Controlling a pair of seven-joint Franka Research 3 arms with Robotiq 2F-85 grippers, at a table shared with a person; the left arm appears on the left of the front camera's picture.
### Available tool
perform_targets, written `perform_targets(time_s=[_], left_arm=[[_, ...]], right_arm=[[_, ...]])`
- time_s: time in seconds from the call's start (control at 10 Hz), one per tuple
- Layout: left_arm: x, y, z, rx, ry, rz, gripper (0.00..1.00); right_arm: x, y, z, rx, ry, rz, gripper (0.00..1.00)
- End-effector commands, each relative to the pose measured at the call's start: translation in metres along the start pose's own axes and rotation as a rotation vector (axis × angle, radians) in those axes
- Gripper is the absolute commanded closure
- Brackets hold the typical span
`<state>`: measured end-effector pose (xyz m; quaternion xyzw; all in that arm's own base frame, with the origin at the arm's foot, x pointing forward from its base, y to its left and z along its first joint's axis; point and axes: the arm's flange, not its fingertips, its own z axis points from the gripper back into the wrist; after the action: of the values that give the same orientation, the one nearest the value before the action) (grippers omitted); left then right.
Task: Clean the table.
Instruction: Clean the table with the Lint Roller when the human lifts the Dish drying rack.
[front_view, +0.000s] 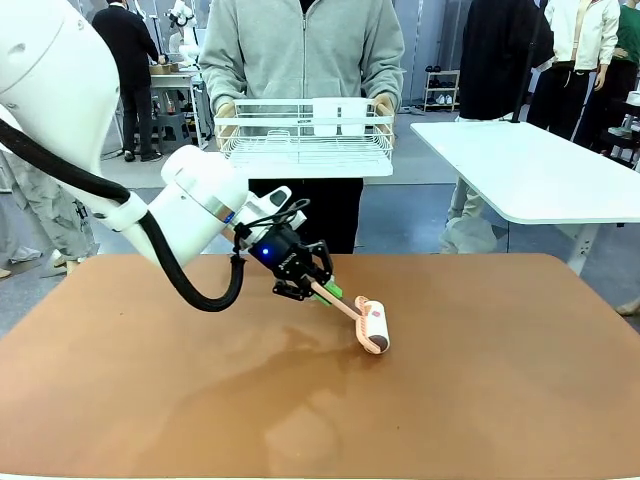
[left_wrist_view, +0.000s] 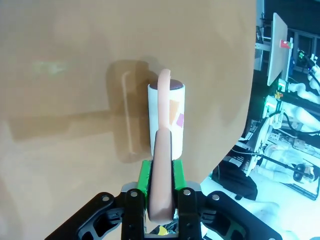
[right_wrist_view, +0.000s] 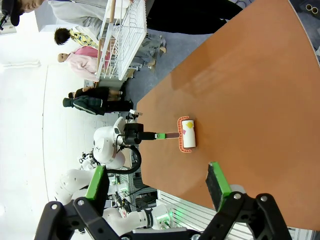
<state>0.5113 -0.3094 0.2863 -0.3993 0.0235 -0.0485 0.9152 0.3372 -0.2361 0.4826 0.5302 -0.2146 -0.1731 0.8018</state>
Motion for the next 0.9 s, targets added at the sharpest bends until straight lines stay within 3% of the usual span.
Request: perform_targets(time_s=[0.0, 0.5, 0.8], left_arm=[[-0.009, -0.005, -0.027, 0.078, 0.029, -0.025, 0.78], [-0.042, -0.093, 0.037, 0.061, 0.037, -0.132, 0.78], [-0.046, -0.114, 0.087, 0.056, 0.013, -0.116, 0.78]], right_arm=[[0.0, 0.003, 0.002, 0.022, 0.0, 0.014, 0.0], [0.0, 0.003, 0.002, 0.022, 0.0, 0.014, 0.0], [0.0, 0.003, 0.002, 0.022, 0.0, 0.014, 0.0]])
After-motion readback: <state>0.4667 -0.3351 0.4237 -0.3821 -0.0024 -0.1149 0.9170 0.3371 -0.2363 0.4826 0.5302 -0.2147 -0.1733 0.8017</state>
